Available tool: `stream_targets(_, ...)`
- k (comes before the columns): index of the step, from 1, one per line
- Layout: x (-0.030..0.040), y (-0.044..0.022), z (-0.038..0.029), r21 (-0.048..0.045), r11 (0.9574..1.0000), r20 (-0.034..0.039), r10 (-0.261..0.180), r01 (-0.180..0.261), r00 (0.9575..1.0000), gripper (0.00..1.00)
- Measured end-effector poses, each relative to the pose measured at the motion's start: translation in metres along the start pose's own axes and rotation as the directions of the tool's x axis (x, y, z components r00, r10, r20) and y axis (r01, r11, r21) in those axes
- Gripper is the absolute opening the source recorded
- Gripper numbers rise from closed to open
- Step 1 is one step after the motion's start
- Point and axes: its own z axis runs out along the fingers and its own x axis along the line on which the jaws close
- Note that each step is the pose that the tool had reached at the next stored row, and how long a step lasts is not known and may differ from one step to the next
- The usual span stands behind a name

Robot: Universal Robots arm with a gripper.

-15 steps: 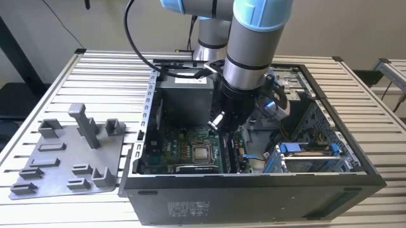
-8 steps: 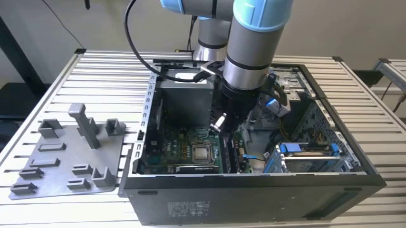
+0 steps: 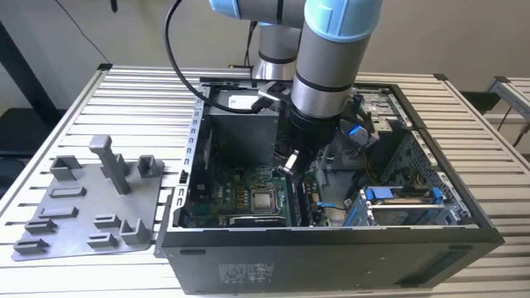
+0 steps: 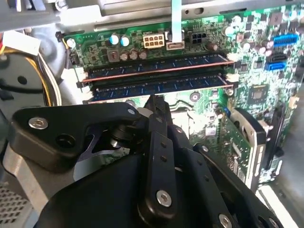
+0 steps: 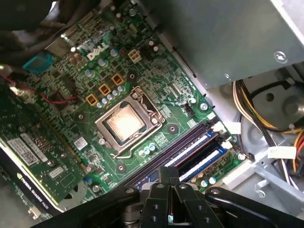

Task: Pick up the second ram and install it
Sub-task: 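Press down the second ram until it locks into place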

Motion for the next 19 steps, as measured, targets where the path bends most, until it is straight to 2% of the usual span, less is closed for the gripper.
stream_targets(3, 0.0000, 0.0000, 0.0005, 0.0002, 0.9985, -0.0005, -0.054, 0.054, 0.9985, 0.11)
stream_targets(5, 0.0000, 0.0000, 0.0009, 0.0003, 0.9958, -0.0010, -0.091, 0.091, 0.9958, 0.11)
stream_targets(7, 0.0000, 0.0000, 0.0013, 0.0005, 0.9919, -0.0013, -0.127, 0.127, 0.9919, 0.11)
stream_targets(10, 0.0000, 0.0000, 0.0018, 0.0006, 0.9836, -0.0019, -0.180, 0.180, 0.9836, 0.11)
stream_targets(12, 0.0000, 0.0000, 0.0021, 0.0006, 0.9764, -0.0023, -0.216, 0.216, 0.9764, 0.11)
stream_targets(15, 0.0000, 0.0000, 0.0025, 0.0007, 0.9632, -0.0028, -0.269, 0.269, 0.9631, 0.11)
stream_targets(17, 0.0000, 0.0000, 0.0027, 0.0007, 0.9528, -0.0032, -0.303, 0.303, 0.9528, 0.11)
stream_targets(19, -0.0001, 0.0000, 0.0031, 0.0007, 0.9407, -0.0034, -0.339, 0.339, 0.9407, 0.11)
